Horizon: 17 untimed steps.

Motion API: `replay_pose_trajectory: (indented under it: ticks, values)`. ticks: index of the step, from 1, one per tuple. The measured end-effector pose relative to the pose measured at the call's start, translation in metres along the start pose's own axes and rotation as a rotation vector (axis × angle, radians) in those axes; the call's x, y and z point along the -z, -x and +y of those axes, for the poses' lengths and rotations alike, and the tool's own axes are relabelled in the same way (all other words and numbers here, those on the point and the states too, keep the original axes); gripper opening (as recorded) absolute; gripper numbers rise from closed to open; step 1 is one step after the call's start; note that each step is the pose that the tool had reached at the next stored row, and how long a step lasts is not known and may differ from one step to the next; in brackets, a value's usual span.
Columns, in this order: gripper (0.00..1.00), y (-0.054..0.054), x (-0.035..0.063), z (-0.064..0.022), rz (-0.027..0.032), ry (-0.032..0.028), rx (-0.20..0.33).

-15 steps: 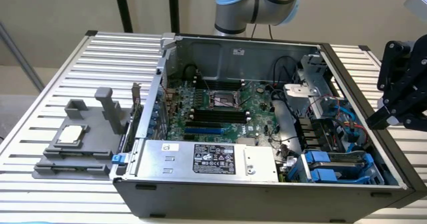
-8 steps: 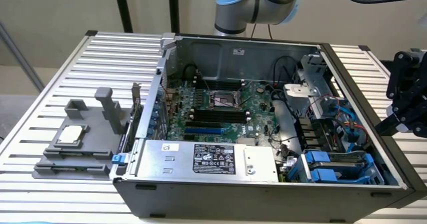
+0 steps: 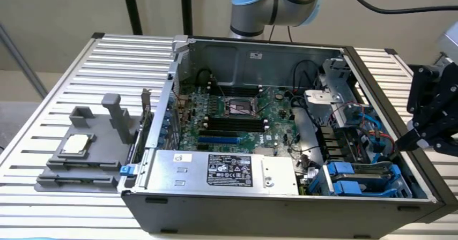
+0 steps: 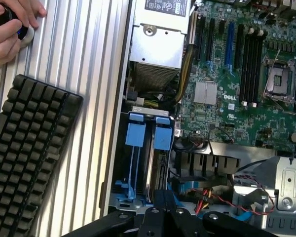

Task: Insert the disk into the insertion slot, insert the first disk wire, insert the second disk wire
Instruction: 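Insert the first disk wire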

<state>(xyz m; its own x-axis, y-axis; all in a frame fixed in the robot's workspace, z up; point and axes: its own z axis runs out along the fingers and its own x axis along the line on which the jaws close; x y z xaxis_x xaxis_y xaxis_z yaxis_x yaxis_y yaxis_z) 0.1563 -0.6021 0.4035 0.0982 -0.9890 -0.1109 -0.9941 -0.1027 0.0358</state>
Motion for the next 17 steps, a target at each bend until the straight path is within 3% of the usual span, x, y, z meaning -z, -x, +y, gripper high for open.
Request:
replay_pose_trajectory:
  ticks: [6, 13, 17]
  values:
    - [0.11, 0.008, -0.0119, -0.0028, 0.0000, 0.0004, 0.003]
    - [0.11, 0.021, -0.0257, -0.0154, 0.0002, 0.0005, 0.004]
    - [0.11, 0.024, -0.0334, -0.0163, 0.0000, 0.0005, 0.005]
